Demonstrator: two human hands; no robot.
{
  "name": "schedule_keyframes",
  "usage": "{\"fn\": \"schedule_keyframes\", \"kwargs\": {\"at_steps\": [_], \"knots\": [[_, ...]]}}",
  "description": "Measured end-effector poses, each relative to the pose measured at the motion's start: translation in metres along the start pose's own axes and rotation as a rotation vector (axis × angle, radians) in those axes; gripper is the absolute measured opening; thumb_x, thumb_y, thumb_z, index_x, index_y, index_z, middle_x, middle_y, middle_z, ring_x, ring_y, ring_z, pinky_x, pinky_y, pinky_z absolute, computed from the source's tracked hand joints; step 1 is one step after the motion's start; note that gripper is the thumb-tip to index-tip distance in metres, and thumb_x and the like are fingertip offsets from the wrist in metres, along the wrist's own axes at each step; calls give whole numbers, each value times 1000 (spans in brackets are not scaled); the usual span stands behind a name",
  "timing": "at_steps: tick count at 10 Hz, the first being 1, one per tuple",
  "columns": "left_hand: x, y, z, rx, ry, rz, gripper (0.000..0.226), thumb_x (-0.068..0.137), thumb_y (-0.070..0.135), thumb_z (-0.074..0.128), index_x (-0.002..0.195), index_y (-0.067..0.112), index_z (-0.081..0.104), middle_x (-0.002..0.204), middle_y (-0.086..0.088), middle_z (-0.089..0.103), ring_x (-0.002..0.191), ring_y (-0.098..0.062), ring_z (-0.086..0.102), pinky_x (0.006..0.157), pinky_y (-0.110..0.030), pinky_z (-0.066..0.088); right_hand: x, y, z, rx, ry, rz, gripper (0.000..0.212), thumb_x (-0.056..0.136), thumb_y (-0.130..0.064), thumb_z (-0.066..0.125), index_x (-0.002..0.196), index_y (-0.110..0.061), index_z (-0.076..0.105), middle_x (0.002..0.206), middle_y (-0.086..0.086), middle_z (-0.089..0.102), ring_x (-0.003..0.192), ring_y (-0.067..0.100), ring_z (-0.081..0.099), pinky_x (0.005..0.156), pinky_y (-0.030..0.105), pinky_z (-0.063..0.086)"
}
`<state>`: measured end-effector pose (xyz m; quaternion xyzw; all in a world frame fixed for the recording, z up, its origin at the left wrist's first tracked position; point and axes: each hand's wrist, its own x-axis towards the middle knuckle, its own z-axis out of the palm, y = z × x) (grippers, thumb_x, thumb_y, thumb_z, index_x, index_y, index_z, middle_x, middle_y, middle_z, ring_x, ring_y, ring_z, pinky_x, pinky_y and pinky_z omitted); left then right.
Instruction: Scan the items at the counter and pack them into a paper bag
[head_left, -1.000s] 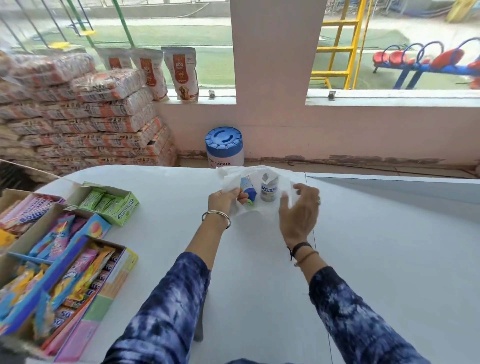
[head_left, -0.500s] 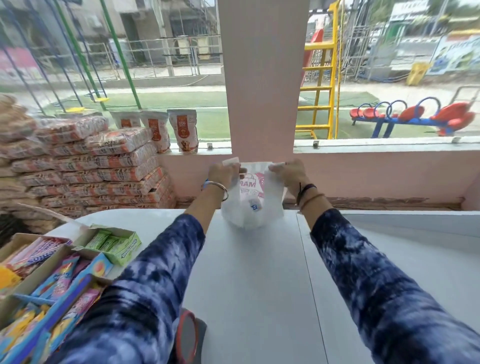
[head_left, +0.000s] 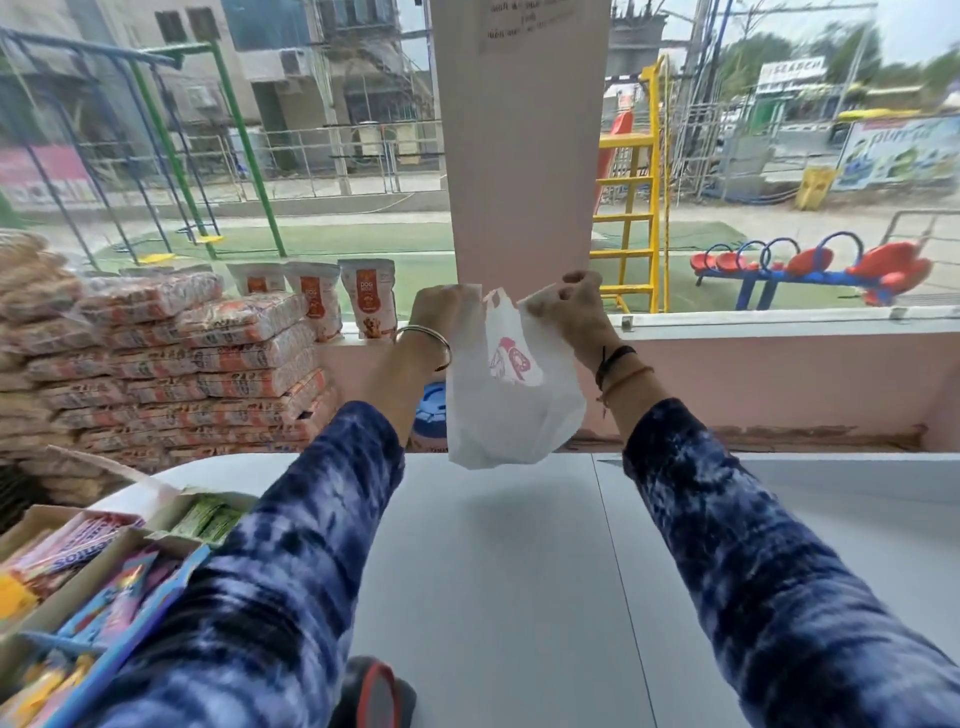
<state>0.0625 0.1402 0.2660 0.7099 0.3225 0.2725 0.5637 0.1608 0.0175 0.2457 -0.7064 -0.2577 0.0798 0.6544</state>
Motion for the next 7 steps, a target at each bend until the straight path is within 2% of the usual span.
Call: {"fn": "schedule_keyframes", "kwargs": {"at_steps": [1, 2, 3, 4, 5, 6, 7], "knots": [[-37, -30, 12, -20, -33, -33, 27, 85, 32, 58, 72, 8, 57, 74, -9, 53, 73, -22, 50, 72, -29, 46, -25, 17, -11, -252, -106, 69, 48, 79, -13, 72, 112, 1, 40, 98, 15, 55, 86, 28, 57, 73, 36, 51], [-71, -80, 23, 98, -6, -68, 22, 84, 20, 62, 94, 5, 49, 70, -2, 46, 76, -21, 50, 64, -21, 43, -61, 52, -15, -565, -243, 188, 20, 76, -4, 65, 87, 11, 59, 87, 27, 60, 82, 35, 59, 60, 36, 51], [-106, -123, 30, 474, -159, -148, 52, 85, 7, 55, 130, 0, 29, 109, -15, 55, 108, -33, 54, 90, -38, 44, -109, 84, -15, -911, -524, 360, 30, 76, -7, 67, 60, -9, 42, 63, 9, 50, 62, 25, 50, 45, 24, 35], [-135, -150, 33, 979, -461, -234, 45, 87, 6, 47, 131, -1, 38, 128, -20, 55, 118, -36, 54, 94, -38, 46, -143, 117, -6, -1032, -696, 543, 31, 81, -5, 65, 61, -9, 42, 54, 7, 48, 46, 19, 44, 41, 24, 36], [-144, -166, 32, 1142, -671, -334, 24, 85, 2, 50, 108, -2, 52, 113, -24, 66, 96, -38, 66, 82, -41, 54, -161, 140, -1, -1072, -733, 650, 21, 85, -9, 62, 71, -7, 47, 50, 10, 58, 54, 22, 50, 53, 30, 43], [-132, -169, 30, 1174, -617, -323, 27, 87, 11, 53, 113, 3, 52, 105, -22, 68, 93, -35, 68, 84, -40, 55, -155, 137, -1, -1149, -517, 437, 12, 90, -15, 51, 98, -7, 56, 110, 15, 65, 101, 32, 61, 82, 36, 48], [-104, -146, 28, 1157, -347, -82, 42, 91, 25, 49, 128, 6, 46, 129, -17, 55, 117, -33, 55, 94, -41, 47, -130, 112, -1, -1054, -299, 193, 28, 92, -19, 47, 115, -5, 52, 122, 17, 58, 109, 35, 57, 86, 38, 46]]}}
